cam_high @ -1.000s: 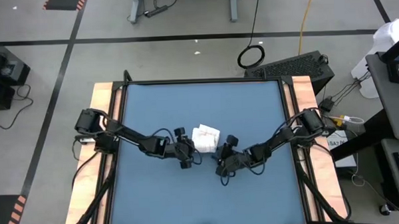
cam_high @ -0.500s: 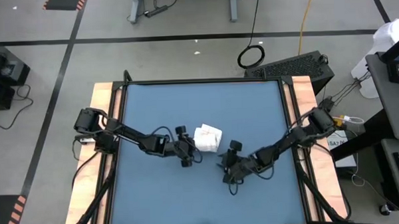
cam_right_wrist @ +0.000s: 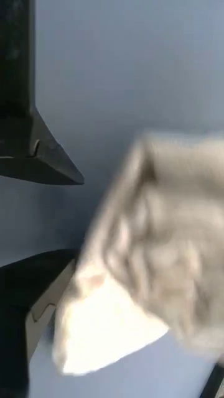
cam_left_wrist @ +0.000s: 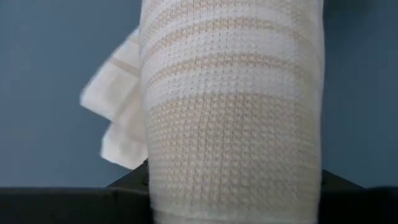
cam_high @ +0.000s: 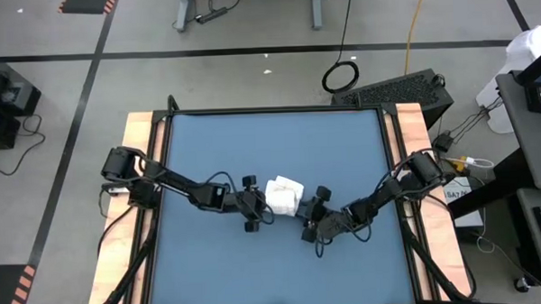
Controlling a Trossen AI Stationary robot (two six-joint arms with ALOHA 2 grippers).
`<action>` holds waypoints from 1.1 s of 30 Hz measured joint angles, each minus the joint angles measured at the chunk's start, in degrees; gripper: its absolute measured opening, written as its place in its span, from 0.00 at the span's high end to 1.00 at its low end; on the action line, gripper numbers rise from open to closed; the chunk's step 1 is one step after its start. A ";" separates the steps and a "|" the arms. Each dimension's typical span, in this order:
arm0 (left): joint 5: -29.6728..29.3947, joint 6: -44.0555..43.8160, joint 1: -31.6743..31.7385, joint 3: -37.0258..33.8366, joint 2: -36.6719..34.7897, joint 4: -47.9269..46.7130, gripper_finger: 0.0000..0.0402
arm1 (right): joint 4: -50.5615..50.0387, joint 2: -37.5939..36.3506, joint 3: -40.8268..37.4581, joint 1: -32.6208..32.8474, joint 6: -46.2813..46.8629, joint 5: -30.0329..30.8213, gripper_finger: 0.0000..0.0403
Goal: Roll towel into tight, uniform cylinder
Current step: Roll the white towel
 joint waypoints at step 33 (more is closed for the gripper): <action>1.33 4.54 0.34 0.66 2.35 4.78 0.56 | 18.00 5.72 0.87 3.65 -4.07 -0.52 0.68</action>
